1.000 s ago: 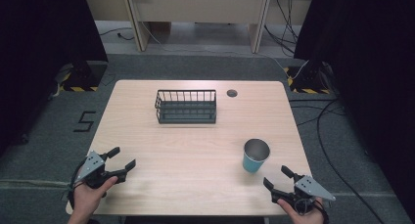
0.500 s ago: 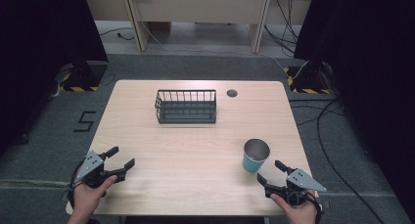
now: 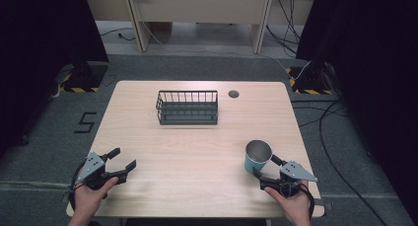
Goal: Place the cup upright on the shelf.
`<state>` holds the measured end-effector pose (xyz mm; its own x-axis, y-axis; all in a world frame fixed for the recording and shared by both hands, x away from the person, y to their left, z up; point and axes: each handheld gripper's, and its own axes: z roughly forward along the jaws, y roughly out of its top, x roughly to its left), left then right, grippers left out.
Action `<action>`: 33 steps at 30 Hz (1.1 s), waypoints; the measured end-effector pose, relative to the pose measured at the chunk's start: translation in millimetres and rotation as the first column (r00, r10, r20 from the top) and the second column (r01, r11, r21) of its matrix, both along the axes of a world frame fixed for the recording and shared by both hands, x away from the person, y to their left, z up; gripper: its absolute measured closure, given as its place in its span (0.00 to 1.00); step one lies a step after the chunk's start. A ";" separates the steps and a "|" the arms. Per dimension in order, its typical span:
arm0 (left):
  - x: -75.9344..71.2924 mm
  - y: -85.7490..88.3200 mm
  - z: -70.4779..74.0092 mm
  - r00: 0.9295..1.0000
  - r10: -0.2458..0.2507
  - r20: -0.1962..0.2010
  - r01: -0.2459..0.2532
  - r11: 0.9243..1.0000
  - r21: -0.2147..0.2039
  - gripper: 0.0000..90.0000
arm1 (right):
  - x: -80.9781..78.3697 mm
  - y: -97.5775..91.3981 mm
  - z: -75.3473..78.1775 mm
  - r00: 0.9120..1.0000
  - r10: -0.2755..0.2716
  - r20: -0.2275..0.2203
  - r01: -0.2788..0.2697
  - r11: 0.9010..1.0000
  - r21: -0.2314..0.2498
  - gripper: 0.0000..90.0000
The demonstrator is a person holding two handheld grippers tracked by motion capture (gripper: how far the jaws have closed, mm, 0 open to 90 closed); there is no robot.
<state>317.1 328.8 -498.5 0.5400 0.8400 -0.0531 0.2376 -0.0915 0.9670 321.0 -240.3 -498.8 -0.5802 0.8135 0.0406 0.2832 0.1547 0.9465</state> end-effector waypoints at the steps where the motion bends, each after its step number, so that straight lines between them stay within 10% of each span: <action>1: 0.1 0.0 0.0 1.000 -0.001 0.000 0.001 1.000 0.000 0.20 | 0.9 0.3 0.1 1.000 0.000 0.001 0.000 1.000 0.002 0.17; 33: -0.2 -1.6 0.2 1.000 -0.009 0.000 0.009 1.000 0.001 0.20 | 29.9 21.0 -3.0 0.999 0.025 0.021 -0.024 0.999 -0.032 0.17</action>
